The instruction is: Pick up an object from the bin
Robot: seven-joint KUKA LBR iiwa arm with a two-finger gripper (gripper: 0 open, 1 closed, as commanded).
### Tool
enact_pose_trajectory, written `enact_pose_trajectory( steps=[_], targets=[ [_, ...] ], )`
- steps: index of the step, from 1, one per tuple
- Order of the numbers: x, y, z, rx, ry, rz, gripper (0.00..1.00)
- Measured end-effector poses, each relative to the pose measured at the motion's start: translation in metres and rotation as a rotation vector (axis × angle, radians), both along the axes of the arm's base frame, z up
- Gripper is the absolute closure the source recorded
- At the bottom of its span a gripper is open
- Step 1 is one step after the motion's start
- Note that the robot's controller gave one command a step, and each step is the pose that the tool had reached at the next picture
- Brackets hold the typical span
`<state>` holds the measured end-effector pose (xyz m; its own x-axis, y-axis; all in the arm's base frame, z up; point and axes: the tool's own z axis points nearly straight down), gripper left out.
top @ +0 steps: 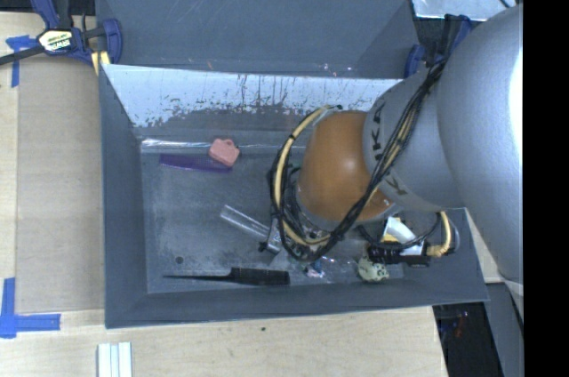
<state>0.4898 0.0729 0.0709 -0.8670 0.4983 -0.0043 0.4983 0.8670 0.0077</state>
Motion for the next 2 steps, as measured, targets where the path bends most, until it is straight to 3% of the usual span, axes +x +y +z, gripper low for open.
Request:
enact_pose_trajectory(
  steps=[2],
  targets=[
    [0.0003, -0.0002, 0.0023, 0.000, -0.002, -0.001, 1.00]
  ],
)
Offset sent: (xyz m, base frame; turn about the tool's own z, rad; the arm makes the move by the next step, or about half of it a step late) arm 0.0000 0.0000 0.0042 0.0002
